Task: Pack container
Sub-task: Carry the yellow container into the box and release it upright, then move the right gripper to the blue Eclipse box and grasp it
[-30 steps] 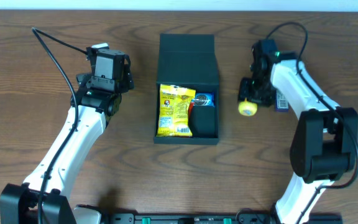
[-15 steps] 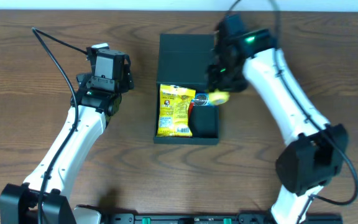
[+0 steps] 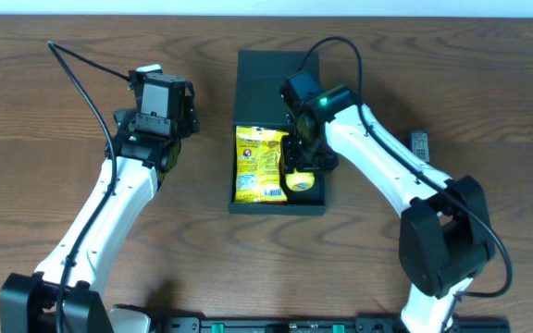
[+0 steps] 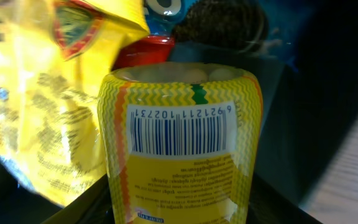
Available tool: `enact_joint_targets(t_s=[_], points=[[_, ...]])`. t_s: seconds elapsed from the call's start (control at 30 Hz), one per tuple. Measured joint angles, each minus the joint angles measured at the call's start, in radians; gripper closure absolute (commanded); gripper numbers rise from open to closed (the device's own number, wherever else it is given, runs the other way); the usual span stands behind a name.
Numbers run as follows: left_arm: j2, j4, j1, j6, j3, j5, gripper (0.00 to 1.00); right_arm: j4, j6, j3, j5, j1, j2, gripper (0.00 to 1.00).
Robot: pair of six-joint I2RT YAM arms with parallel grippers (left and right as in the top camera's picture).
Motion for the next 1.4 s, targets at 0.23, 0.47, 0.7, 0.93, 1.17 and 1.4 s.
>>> enact_joint_targets(t_s=[0.23, 0.47, 0.7, 0.93, 1.17, 1.4], points=[[0.000, 0.000, 0.002, 0.000, 0.000, 0.000, 0.04, 0.004, 0.021, -0.032, -0.002, 0.000, 0.000, 0.22], [0.000, 0.000, 0.002, 0.000, 0.000, 0.000, 0.05, -0.076, 0.021, 0.023, -0.023, 0.000, 0.000, 0.28], [0.000, -0.001, 0.002, 0.000, 0.000, 0.000, 0.05, -0.176, -0.011, 0.231, 0.079, -0.012, -0.024, 0.19], [0.000, -0.001, 0.002, 0.000, 0.000, 0.000, 0.04, -0.195, -0.034, 0.249, 0.282, -0.153, -0.089, 0.17], [0.000, -0.001, 0.002, 0.000, 0.000, 0.000, 0.04, -0.084, -0.154, 0.109, 0.342, -0.420, -0.089, 0.17], [0.000, 0.000, 0.002, 0.000, 0.000, 0.000, 0.05, 0.092, -0.267, -0.049, 0.338, -0.579, -0.087, 0.16]])
